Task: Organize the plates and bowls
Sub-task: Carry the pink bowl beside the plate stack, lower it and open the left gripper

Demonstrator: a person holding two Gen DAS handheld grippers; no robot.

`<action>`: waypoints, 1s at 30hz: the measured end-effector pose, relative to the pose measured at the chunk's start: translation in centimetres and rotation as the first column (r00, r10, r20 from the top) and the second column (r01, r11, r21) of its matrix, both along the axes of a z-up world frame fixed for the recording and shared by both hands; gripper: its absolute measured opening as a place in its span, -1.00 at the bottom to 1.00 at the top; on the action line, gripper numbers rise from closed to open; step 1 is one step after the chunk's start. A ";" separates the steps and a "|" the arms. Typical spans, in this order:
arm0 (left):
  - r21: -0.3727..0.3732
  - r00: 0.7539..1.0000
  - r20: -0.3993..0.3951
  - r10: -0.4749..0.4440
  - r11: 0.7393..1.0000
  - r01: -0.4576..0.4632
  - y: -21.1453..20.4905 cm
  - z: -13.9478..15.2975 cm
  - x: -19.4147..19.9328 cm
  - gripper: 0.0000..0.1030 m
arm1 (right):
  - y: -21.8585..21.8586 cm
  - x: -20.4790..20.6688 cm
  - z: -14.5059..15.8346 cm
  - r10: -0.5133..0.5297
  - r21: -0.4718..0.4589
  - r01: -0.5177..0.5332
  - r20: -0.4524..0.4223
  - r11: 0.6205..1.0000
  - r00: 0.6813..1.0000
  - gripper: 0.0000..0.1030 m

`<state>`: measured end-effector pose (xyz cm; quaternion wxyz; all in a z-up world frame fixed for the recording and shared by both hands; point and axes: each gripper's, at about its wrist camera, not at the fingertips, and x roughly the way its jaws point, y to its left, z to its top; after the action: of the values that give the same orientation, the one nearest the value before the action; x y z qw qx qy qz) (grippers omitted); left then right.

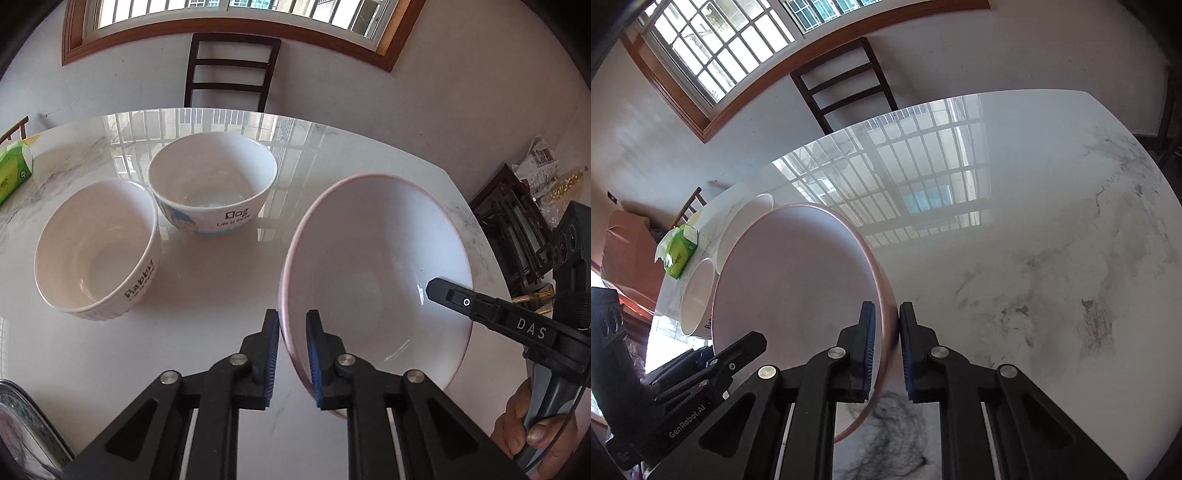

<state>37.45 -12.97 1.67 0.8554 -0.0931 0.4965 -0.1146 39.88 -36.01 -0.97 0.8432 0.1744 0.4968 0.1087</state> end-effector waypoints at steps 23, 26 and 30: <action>0.031 0.998 -0.053 -0.040 0.999 0.041 7.5 2.0 -21.7 -0.70 | 7.3 -19.8 1.2 0.213 0.056 -0.207 -0.143 0.977 0.967 -0.70; 0.032 0.997 -0.059 -0.040 0.999 0.042 8.2 1.5 -22.5 -0.70 | 8.0 -20.7 1.0 0.214 0.053 -0.208 -0.153 0.977 0.965 -0.70; 0.035 0.998 -0.052 -0.035 0.999 0.037 8.9 1.6 -23.4 -0.70 | 8.5 -21.7 0.6 0.214 0.066 -0.205 -0.175 0.976 0.961 -0.70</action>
<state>14.06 -4.07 3.25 0.8417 -0.0716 0.5219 -0.1184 18.17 -27.53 -0.37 0.7740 0.1499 0.5842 0.1929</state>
